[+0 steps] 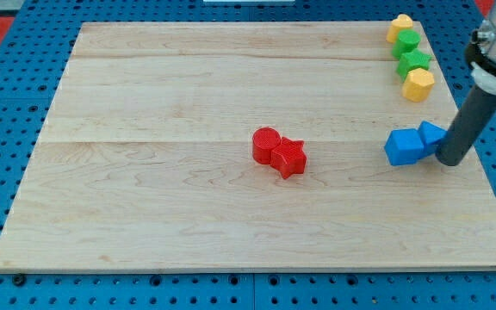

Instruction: Push the yellow hexagon to the left

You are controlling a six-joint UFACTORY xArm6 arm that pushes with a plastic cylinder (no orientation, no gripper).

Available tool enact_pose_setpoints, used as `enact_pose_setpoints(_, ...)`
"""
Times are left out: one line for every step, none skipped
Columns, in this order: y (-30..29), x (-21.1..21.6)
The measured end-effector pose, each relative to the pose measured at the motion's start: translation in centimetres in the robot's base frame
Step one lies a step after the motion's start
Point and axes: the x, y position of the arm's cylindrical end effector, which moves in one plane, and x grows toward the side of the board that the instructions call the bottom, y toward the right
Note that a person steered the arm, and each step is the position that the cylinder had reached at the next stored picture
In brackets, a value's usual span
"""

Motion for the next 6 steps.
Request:
enact_pose_setpoints(3.7,0.0)
enact_pose_setpoints(4.8,-1.3)
enact_pose_setpoints(4.8,-4.9)
enact_pose_setpoints(4.8,-7.9)
enact_pose_setpoints(4.8,-10.7)
enact_pose_setpoints(3.5,-12.0)
